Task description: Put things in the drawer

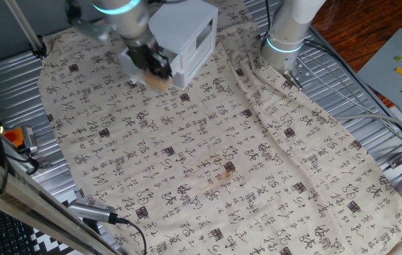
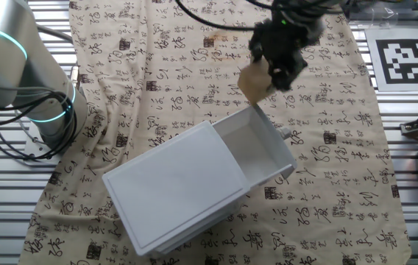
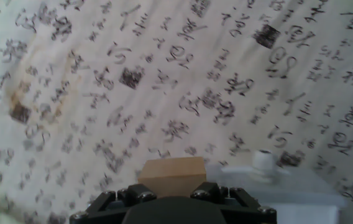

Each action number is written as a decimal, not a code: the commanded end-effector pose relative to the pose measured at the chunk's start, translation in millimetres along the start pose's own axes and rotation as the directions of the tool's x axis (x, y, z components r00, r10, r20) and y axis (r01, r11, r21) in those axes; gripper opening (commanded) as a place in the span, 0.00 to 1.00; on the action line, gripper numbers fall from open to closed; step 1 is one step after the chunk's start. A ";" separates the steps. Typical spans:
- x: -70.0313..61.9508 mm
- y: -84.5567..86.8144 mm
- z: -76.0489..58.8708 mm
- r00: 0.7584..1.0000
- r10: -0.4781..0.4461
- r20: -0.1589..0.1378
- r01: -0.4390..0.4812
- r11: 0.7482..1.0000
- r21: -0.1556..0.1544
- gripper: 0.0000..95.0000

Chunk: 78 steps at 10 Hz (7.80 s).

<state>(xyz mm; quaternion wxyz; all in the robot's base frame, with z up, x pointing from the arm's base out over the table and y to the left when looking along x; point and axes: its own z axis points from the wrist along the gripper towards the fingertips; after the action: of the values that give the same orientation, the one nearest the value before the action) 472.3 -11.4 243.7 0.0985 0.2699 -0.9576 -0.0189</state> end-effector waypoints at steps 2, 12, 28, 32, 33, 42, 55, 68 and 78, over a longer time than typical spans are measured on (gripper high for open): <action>25.3 -27.8 -0.9 0.997 -0.071 -0.017 0.071 0.997 0.014 0.00; 33.9 -59.1 24.6 0.980 -0.179 -0.083 0.186 0.978 0.091 0.00; 67.5 -51.7 39.6 0.951 -0.274 -0.146 0.292 0.949 0.120 0.00; 67.1 -52.5 40.6 0.944 -0.296 -0.147 0.314 0.942 0.121 0.20; 67.0 -52.8 41.2 0.942 -0.303 -0.146 0.321 0.939 0.121 0.20; 71.4 -58.7 57.6 0.933 -0.335 -0.134 0.352 0.927 0.130 0.40; 51.9 -26.4 29.3 0.977 -0.184 -0.112 0.198 0.971 0.136 0.00; -39.4 -33.9 52.6 0.988 -0.156 0.008 0.151 0.969 0.197 0.00; 0.2 -50.1 70.5 0.978 -0.208 -0.029 0.210 0.961 0.180 0.00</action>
<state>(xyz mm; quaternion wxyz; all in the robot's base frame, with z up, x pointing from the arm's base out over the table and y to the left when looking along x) 481.7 -56.0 170.6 0.0759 0.3774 -0.9210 0.0599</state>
